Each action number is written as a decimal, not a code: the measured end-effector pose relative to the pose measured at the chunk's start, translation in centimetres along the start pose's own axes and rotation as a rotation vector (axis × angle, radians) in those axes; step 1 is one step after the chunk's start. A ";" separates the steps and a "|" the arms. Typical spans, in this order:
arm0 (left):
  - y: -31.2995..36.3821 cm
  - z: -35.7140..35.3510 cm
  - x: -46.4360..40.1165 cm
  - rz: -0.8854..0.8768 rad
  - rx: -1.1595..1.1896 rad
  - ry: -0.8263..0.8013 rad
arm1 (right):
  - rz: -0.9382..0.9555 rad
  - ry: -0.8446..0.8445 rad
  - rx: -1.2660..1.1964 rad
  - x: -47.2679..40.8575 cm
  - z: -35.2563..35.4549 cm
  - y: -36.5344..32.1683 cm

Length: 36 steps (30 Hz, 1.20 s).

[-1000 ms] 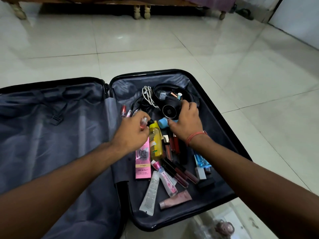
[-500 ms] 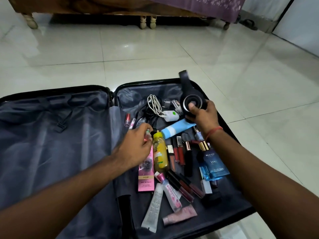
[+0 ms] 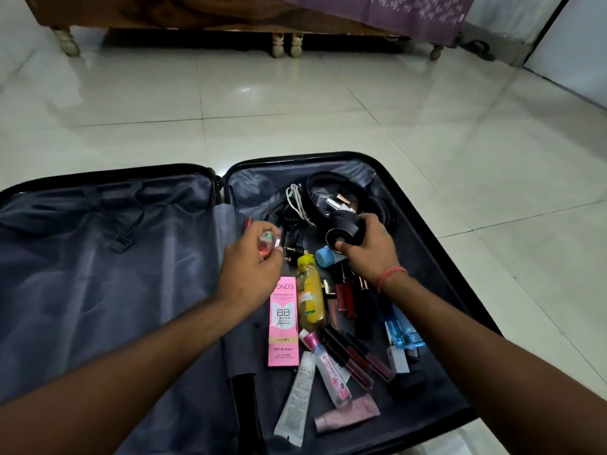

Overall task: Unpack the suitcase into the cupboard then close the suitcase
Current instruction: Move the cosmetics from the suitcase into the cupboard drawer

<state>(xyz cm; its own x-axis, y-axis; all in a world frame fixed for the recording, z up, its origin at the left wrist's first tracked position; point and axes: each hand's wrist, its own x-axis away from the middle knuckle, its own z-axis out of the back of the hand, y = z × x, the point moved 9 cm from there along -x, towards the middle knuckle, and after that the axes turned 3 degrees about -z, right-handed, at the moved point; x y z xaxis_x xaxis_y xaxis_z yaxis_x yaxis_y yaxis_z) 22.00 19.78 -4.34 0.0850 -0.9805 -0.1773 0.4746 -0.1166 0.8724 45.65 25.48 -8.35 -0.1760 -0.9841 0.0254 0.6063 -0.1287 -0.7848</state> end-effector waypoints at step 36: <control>-5.7 4.1 -3.0 0.513 0.605 -0.040 | 0.525 -0.347 0.868 -0.4 -16.7 -11.0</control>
<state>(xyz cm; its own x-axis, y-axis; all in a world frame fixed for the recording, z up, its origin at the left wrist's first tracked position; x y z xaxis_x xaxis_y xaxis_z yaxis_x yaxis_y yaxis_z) 15.45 22.77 -6.89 0.1275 -0.9386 0.3206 -0.1746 0.2969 0.9388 26.09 29.31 -10.06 0.4141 -0.9052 0.0951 0.9102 0.4119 -0.0432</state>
